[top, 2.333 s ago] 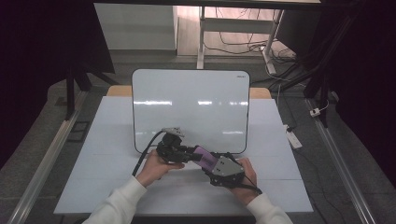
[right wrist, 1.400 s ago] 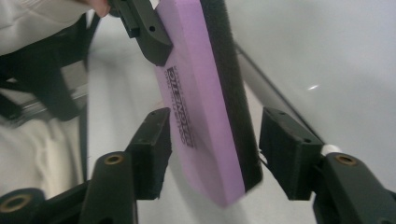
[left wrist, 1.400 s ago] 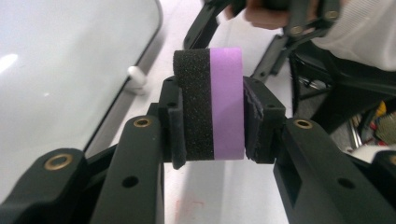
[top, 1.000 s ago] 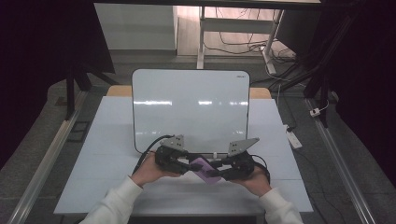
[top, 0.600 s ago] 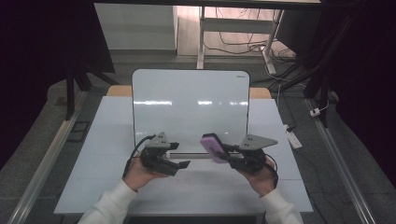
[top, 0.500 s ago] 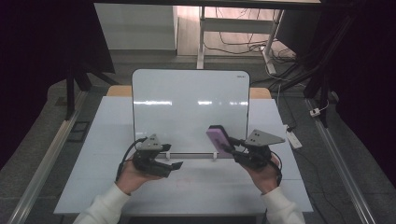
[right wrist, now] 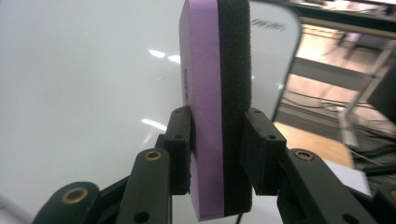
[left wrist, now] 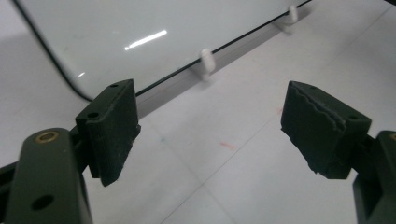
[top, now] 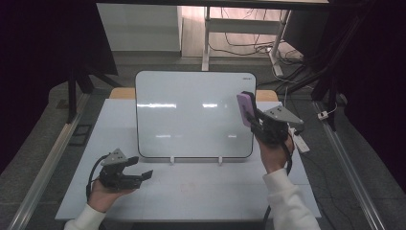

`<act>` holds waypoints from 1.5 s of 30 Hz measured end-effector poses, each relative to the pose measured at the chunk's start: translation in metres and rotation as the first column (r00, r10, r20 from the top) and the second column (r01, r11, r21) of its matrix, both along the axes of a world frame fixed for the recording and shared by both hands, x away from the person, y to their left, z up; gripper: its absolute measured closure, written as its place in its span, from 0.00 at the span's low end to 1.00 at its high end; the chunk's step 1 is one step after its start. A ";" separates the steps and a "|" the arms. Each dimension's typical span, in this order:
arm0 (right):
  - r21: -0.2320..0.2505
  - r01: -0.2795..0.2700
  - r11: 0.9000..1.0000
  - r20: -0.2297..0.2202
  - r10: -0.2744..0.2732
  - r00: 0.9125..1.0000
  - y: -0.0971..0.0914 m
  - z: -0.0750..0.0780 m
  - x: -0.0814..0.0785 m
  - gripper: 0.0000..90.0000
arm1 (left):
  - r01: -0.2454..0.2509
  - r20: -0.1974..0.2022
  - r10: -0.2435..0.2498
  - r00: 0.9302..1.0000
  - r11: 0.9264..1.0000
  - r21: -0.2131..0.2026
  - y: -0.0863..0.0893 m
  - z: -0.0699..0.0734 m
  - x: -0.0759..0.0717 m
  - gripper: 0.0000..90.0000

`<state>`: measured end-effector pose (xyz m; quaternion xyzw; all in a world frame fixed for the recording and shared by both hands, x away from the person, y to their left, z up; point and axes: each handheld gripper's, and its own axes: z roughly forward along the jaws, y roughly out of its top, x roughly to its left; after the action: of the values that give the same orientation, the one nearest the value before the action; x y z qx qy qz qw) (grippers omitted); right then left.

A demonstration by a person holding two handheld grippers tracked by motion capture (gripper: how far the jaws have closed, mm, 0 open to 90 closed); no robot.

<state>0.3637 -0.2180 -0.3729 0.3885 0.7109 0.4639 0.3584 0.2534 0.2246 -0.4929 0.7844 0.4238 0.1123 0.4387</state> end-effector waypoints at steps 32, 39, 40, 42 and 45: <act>-0.060 0.116 0.991 0.035 -0.114 0.993 0.030 0.008 0.049 0.55 | -0.020 -0.009 0.020 1.000 1.000 -0.011 0.011 -0.005 -0.002 0.22; -0.009 0.012 1.000 0.033 -0.011 0.999 0.014 0.010 0.031 0.49 | -0.028 -0.008 0.028 1.000 0.999 -0.017 0.013 -0.005 -0.003 0.22; -0.002 -0.007 1.000 0.023 0.007 1.000 0.010 0.009 0.028 0.48 | -0.028 -0.007 0.028 1.000 0.999 -0.018 0.013 -0.005 -0.003 0.22; -0.001 -0.047 0.999 -0.003 0.047 0.999 0.001 0.004 0.021 0.47 | -0.029 -0.004 0.029 1.000 0.999 -0.016 0.014 -0.004 -0.003 0.22; -0.004 -0.106 0.994 -0.041 0.106 0.994 -0.015 -0.010 0.008 0.46 | -0.028 -0.003 0.028 1.000 0.999 -0.014 0.015 -0.005 -0.003 0.22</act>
<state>0.3714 -0.2333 -0.3826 0.3583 0.7392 0.4720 0.3200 0.2507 0.2392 -0.4975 0.7753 0.4362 0.1145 0.4422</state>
